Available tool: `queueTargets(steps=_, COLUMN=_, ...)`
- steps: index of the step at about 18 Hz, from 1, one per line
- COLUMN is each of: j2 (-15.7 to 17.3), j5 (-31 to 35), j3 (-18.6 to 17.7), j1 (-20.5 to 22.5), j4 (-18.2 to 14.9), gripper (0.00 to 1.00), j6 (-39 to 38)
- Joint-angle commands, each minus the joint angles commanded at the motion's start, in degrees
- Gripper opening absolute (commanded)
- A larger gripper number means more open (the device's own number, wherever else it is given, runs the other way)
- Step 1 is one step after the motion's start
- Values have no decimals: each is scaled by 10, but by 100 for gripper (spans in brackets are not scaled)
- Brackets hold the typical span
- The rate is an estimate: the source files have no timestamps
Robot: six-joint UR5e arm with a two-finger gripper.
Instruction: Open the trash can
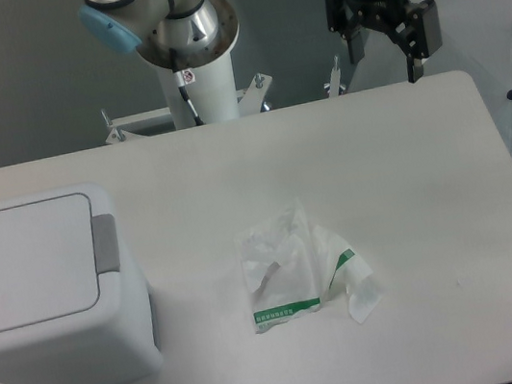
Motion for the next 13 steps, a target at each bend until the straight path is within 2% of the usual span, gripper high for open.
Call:
queueTargets(steps=5, j2=-3, j5=-1, j3=6, j1=-11, j4=-1, gripper=100, j6=-6)
queueTargets(steps=8, j2=-11, j5=-11, j3=11, j1=-31, j4=0, gripper=100, j6=-63)
queueTargets(steps=10, j2=-18, j5=-50, j3=21, j1=-33, j4=1, gripper=100, j6=-104)
queueTargets(steps=13, j2=-25, j5=-100, j3=34, j1=-33, j4=3, gripper=100, j6=-208)
